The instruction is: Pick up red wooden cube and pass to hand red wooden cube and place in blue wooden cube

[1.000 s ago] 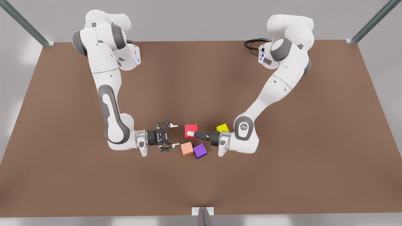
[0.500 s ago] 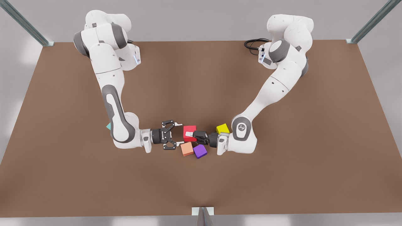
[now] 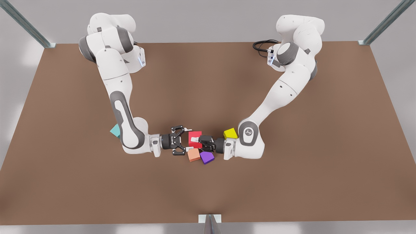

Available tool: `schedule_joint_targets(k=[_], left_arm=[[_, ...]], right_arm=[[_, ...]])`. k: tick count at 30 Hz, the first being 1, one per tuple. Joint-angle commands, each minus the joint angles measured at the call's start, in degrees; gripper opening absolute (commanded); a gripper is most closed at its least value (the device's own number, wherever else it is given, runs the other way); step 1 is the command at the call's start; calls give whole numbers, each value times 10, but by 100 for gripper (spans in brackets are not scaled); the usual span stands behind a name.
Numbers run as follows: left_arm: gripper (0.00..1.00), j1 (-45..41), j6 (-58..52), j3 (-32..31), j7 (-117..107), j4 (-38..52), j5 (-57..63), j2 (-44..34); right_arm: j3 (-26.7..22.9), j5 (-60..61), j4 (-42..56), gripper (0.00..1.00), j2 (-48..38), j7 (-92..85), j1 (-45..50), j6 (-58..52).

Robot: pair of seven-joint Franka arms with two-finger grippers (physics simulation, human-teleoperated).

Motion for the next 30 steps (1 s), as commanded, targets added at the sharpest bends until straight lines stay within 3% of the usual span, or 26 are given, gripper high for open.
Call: schedule_joint_targets(k=[1,10,11,12,13,14,17,18,19,25,30], left_arm=[[49,-1,-2,0,71,1,-10,-1],[49,-10,1,0,71,12,-9,7],[49,-10,1,0,71,12,-9,7],[49,-10,1,0,71,12,-9,7],[49,-10,1,0,71,12,-9,7],[49,-10,1,0,71,12,-9,7],[57,-10,1,0,71,12,-9,7],[84,-10,1,0,70,11,-10,7],[100,-10,1,-1,69,11,-10,7],[100,-1,0,0,53,8,-3,0],[100,73,-59,0,50,-19,16,-17]], right_arm=[[2,2,3,100,4,-59,0,9],[19,6,33,97,21,-38,-2,28],[19,6,36,82,22,-38,-2,28],[19,6,37,60,22,-39,-2,28],[19,6,37,47,22,-39,-2,28],[19,6,37,45,22,-39,-2,28],[19,6,37,44,22,-39,-3,28],[19,5,37,44,22,-38,-4,28],[19,5,37,44,22,-38,-4,26],[19,5,38,44,20,-37,-4,28],[19,4,40,44,20,-38,-8,26]])
